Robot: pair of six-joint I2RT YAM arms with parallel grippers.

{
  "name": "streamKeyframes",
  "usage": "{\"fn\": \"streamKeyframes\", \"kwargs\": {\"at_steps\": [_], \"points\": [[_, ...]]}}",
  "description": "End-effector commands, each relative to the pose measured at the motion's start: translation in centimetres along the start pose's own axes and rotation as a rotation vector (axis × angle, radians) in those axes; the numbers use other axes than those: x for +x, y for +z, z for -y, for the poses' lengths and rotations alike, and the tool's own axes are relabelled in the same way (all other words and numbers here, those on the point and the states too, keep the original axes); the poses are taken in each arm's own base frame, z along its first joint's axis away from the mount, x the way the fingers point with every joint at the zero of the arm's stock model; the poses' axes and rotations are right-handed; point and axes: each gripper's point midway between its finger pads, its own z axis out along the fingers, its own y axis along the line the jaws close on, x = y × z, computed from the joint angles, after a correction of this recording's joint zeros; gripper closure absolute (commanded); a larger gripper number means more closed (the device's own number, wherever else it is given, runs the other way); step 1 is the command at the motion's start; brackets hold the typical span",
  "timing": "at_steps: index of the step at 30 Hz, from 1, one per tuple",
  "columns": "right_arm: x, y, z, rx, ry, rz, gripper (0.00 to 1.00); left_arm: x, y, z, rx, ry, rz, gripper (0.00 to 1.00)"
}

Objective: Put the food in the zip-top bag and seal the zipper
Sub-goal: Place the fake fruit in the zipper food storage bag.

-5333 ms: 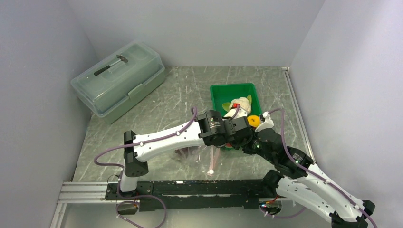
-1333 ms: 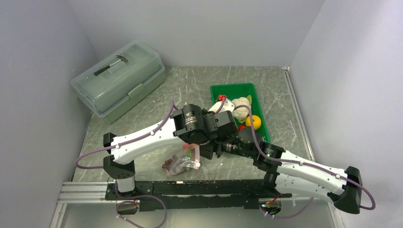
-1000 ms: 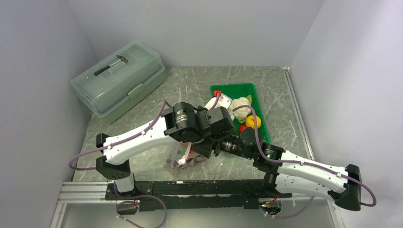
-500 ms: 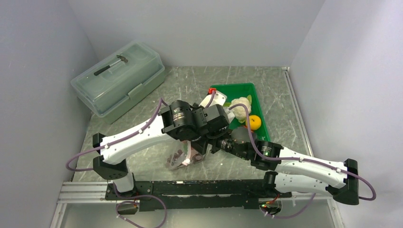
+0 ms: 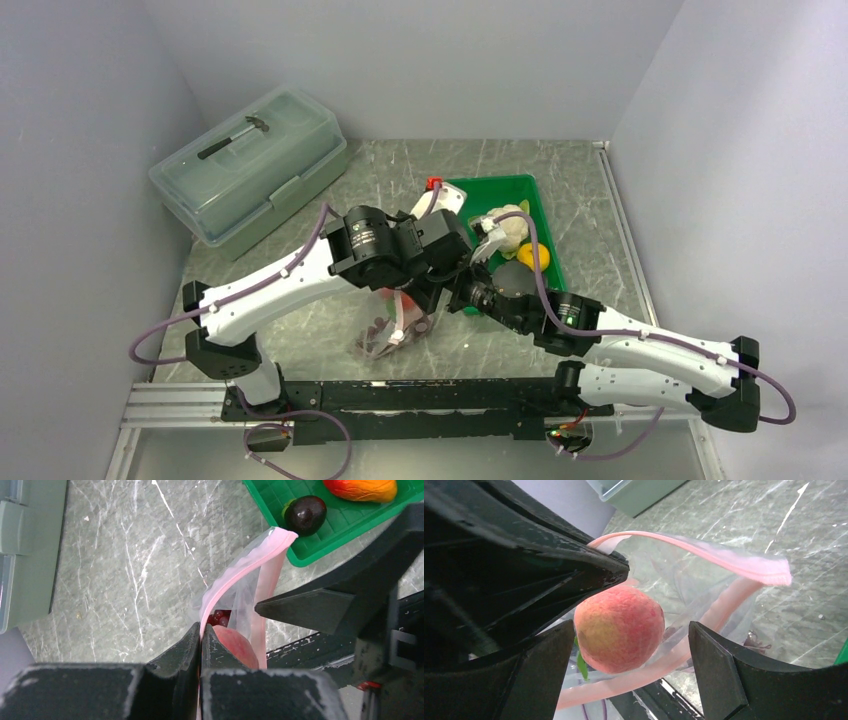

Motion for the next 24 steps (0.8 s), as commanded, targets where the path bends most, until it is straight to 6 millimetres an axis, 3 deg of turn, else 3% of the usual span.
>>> {"fn": "streamKeyframes", "kwargs": {"at_steps": [1,7,12,17,24], "points": [[-3.4,-0.2,-1.8,-0.011,0.01,0.094,0.14,-1.2,-0.6,-0.5,0.046,-0.068,0.045,0.91],[-3.3,0.2,-2.3,-0.019,0.02,0.081,0.18,-1.7,-0.8,-1.7,0.072,-0.118,0.06,0.91],[-4.2,-1.4,-2.6,-0.043,0.061,0.102,0.2,-1.8,-0.4,-3.3,0.048,-0.147,0.063,0.92],[-4.4,-2.8,-1.3,0.008,0.131,0.109,0.28,-1.7,-0.5,-3.8,0.055,-0.167,0.071,0.92],[-1.9,-1.8,1.3,0.136,0.207,0.058,0.4,-1.9,-0.6,-4.0,0.058,-0.172,0.077,0.92]]}}
